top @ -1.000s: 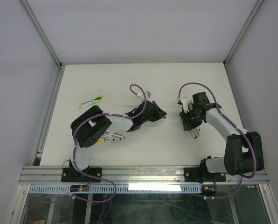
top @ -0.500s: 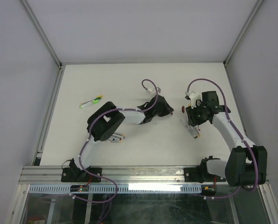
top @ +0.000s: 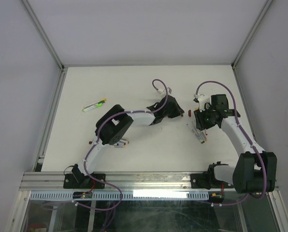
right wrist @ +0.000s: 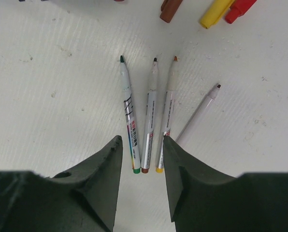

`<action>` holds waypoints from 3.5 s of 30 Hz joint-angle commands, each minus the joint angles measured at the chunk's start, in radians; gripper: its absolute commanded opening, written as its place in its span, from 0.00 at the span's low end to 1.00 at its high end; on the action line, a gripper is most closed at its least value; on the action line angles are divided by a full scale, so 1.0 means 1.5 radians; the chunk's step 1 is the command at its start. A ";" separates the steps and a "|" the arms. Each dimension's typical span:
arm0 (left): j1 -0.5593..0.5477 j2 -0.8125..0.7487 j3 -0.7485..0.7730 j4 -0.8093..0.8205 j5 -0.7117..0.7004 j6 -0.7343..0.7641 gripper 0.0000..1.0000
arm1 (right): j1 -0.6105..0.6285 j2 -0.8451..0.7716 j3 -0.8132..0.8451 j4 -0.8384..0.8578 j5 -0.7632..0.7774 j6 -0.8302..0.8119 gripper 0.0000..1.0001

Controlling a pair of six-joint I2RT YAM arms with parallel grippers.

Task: Open the pen caps
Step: Place the pen cap at the center of the board, then move the pen to the center of the board.

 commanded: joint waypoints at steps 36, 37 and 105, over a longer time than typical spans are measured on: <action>0.005 -0.068 0.056 -0.052 -0.002 0.091 0.56 | -0.009 -0.028 0.013 0.023 -0.030 0.003 0.42; 0.005 -0.071 0.054 -0.050 0.000 0.095 0.57 | -0.009 -0.028 0.013 0.024 -0.031 0.002 0.42; 0.316 -1.136 -0.765 -0.265 0.056 0.073 0.86 | 0.397 0.108 0.100 0.106 -0.315 -0.119 0.49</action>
